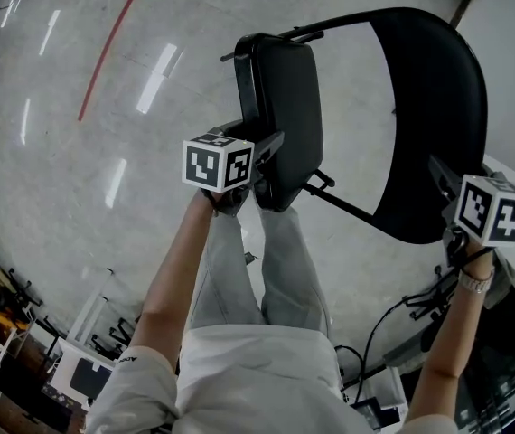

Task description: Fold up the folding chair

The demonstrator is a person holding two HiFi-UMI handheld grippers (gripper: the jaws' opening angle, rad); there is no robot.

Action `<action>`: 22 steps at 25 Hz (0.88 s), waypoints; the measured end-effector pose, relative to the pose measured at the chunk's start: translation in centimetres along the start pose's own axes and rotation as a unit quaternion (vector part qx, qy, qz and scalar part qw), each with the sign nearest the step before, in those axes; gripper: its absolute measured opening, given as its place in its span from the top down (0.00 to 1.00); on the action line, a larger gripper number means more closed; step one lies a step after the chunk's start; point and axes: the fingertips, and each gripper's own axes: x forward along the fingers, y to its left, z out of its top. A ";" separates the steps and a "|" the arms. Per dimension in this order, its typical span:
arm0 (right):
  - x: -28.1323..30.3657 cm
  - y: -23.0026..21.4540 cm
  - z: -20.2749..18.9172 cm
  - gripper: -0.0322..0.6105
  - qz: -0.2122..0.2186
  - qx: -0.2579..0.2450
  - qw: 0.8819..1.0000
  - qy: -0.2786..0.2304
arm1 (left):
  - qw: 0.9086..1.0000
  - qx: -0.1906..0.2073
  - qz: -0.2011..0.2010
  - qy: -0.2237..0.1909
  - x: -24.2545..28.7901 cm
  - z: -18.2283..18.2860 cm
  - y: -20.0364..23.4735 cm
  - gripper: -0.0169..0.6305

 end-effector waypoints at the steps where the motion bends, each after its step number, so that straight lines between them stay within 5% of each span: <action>1: -0.2 0.0 0.1 0.53 0.002 0.001 1.000 -0.001 | 1.000 0.007 -0.003 0.004 0.3 0.2 -0.6 0.54; 16: -3.1 1.9 1.4 0.53 -0.007 0.000 1.000 -0.009 | 0.995 0.083 -0.028 0.055 7.0 2.3 -8.9 0.56; 22: -3.7 1.8 1.4 0.53 -0.012 -0.002 1.000 -0.006 | 0.994 0.091 0.004 0.058 9.1 2.7 -10.7 0.58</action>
